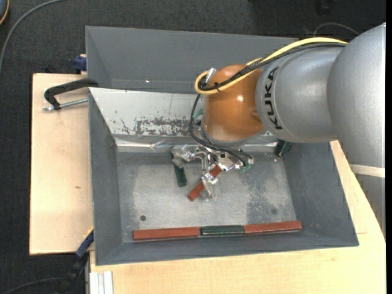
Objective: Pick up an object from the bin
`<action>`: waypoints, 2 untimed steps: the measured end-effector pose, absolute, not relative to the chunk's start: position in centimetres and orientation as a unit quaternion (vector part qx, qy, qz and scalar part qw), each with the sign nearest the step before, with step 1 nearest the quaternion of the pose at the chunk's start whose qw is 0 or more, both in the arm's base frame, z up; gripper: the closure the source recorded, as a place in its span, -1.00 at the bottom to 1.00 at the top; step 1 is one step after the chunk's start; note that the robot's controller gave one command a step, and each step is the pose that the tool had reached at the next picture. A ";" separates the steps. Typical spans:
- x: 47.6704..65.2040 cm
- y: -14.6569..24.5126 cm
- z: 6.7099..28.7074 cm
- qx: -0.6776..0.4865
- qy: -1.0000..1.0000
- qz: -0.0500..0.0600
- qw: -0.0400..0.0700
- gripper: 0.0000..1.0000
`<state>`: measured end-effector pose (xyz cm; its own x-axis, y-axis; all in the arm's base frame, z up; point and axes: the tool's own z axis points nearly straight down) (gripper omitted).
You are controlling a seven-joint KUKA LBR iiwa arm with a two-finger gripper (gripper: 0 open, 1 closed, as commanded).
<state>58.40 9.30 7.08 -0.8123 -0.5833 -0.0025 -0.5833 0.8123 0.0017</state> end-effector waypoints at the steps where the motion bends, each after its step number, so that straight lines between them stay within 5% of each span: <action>1: 58.9 9.3 7.7 -0.304 0.953 0.000 0.011 1.00; 2: 58.5 9.1 7.3 -0.304 0.953 0.001 0.004 -1.00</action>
Offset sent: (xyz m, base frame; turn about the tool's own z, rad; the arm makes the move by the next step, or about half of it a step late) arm 0.0000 0.0000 0.0000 0.0000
